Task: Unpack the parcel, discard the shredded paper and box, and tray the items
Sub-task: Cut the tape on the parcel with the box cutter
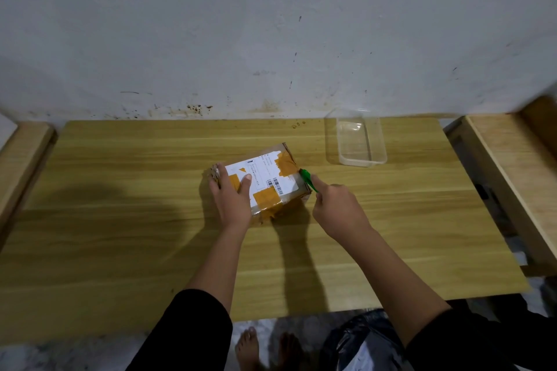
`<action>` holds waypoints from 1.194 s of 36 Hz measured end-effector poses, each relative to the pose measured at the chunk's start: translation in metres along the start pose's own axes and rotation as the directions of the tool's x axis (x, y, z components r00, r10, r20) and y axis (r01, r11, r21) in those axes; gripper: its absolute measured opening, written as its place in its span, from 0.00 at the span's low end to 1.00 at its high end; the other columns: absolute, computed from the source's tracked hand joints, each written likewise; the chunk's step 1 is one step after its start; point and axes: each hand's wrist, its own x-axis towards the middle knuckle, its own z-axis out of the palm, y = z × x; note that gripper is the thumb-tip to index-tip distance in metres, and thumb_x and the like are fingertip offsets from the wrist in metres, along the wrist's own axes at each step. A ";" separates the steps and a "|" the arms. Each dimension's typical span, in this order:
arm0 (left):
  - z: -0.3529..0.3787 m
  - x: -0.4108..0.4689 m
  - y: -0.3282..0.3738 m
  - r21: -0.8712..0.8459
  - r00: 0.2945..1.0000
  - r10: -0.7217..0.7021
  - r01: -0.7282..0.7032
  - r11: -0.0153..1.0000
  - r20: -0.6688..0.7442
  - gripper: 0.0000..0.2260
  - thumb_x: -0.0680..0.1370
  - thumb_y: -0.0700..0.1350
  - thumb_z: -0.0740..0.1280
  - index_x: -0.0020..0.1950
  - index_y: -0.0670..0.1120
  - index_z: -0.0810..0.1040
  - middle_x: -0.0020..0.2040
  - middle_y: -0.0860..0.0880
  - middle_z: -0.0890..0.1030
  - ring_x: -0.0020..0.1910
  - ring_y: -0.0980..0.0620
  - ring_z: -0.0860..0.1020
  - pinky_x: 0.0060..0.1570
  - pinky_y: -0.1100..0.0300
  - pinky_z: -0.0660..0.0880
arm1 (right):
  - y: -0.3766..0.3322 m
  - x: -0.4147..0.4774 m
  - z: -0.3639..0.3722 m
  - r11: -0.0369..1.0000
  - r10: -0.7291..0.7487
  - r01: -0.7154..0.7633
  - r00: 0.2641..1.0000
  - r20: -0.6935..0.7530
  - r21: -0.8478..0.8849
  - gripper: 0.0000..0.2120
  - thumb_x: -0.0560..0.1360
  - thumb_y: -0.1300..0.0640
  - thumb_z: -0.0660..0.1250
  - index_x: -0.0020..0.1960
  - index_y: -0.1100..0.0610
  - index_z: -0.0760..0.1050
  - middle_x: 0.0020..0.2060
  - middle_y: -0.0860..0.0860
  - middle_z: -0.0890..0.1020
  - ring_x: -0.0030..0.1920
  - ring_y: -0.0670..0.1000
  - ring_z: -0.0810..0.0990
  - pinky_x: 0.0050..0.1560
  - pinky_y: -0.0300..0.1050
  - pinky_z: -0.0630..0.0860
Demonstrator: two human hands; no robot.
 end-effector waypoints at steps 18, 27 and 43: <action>-0.012 -0.002 -0.002 0.310 0.999 0.048 -0.046 0.950 0.000 0.34 0.76 0.51 0.66 0.75 0.43 0.53 0.77 0.44 0.41 0.76 0.45 0.39 0.73 0.45 0.47 | 0.005 -0.013 -0.010 0.942 0.141 -0.097 0.983 -0.117 0.321 0.22 0.78 0.63 0.55 0.70 0.52 0.67 0.40 0.60 0.80 0.37 0.58 0.78 0.37 0.49 0.75; -0.035 -0.005 0.001 0.570 0.968 0.177 -0.247 0.783 0.177 0.32 0.76 0.62 0.60 0.75 0.49 0.57 0.69 0.41 0.62 0.68 0.43 0.59 0.65 0.52 0.61 | 0.006 -0.010 -0.002 0.887 0.223 -0.147 0.967 -0.127 0.438 0.21 0.77 0.65 0.56 0.68 0.53 0.70 0.42 0.60 0.81 0.34 0.55 0.75 0.33 0.46 0.71; -0.011 -0.026 -0.002 0.330 0.910 0.059 -0.208 0.921 0.410 0.41 0.72 0.64 0.65 0.76 0.59 0.43 0.77 0.45 0.45 0.75 0.44 0.52 0.69 0.47 0.59 | 0.003 -0.003 -0.007 0.876 0.196 -0.128 0.975 -0.102 0.465 0.21 0.78 0.65 0.55 0.69 0.54 0.68 0.43 0.58 0.79 0.32 0.51 0.74 0.28 0.39 0.68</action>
